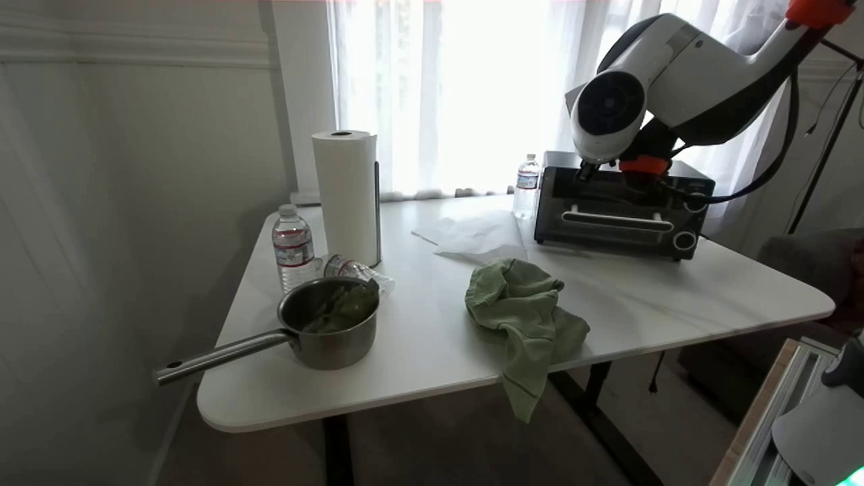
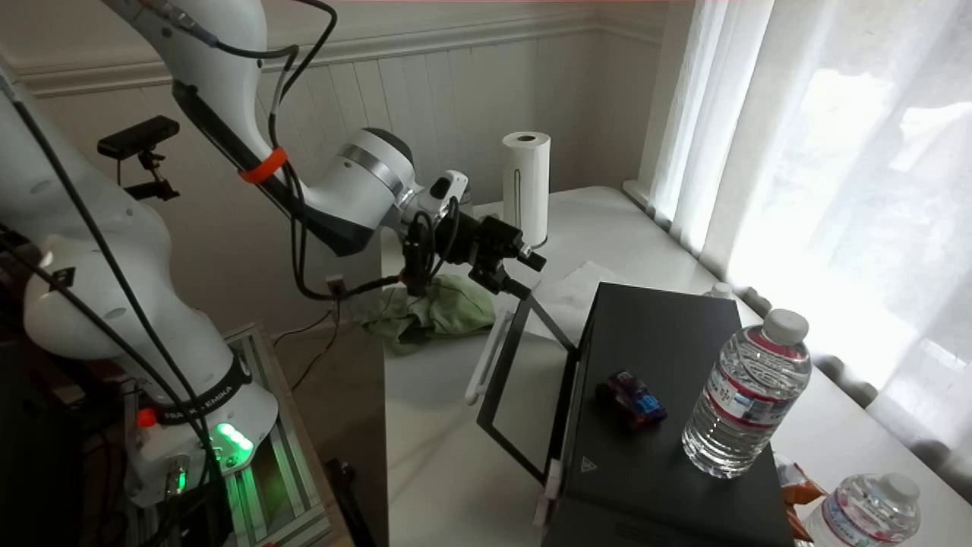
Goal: Close the oven door
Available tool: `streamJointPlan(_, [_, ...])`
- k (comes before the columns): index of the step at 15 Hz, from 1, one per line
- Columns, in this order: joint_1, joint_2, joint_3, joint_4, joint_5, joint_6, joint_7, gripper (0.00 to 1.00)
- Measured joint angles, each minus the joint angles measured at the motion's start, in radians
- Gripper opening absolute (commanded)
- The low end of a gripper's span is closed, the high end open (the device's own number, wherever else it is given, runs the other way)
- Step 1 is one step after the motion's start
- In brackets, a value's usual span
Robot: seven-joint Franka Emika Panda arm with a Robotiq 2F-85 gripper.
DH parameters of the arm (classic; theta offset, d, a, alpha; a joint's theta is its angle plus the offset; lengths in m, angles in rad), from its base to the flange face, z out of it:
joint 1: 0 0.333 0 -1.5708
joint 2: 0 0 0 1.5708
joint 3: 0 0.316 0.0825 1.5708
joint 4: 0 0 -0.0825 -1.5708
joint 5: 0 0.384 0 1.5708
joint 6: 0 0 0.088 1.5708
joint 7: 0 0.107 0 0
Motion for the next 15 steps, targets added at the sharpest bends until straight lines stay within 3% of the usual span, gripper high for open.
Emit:
streamJointPlan(6, [0.000,-0.015,-0.045,-0.007,0.033,0.106,-0.074,1.00])
streamJointPlan(11, [0.000,-0.028,-0.073,-0.054,0.200,0.280,-0.288,1.00])
streamJointPlan(15, [0.000,-0.012,-0.079,-0.086,0.375,0.337,-0.495,1.00])
